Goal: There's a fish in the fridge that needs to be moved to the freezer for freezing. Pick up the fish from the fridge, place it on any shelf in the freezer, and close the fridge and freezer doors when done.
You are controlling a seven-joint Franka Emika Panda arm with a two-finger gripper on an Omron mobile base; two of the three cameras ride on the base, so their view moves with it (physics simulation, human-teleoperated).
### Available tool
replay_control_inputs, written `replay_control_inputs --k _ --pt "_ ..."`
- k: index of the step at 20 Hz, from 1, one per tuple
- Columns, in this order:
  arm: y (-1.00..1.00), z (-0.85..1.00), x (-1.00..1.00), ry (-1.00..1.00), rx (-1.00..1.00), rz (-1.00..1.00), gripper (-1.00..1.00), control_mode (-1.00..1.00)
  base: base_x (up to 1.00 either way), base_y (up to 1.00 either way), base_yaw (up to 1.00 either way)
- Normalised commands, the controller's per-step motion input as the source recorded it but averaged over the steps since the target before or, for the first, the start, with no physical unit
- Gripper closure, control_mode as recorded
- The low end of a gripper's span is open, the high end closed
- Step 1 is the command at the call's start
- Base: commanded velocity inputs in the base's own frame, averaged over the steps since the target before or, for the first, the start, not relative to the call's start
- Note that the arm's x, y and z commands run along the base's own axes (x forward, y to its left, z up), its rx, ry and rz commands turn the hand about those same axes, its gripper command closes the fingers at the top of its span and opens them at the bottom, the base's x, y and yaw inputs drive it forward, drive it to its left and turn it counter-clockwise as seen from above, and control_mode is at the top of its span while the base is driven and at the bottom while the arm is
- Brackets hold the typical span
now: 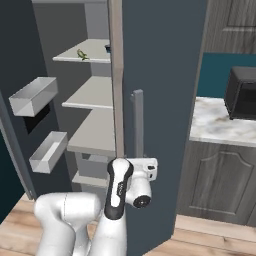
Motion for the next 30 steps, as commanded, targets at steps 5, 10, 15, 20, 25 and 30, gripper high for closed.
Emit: replay_control_inputs --k 5,10,15,20,25,30 --pt "0.86 0.32 0.22 0.10 0.00 -0.02 -1.00 -1.00 0.00 0.00 0.00" --pt "1.00 0.06 0.18 0.22 -0.01 0.02 -1.00 -1.00 0.00 0.00 0.00" --pt "1.00 0.05 0.23 0.13 0.00 0.03 -1.00 -1.00 0.00 0.00 0.00" --pt "1.00 0.06 0.58 0.20 0.00 0.07 -1.00 -1.00 0.00 0.00 0.00" --pt "1.00 -0.17 0.47 0.10 0.00 0.17 -1.00 -1.00 0.00 0.00 0.00" --pt "1.00 0.00 0.49 0.00 0.04 0.13 -1.00 -1.00 0.00 0.00 0.00"
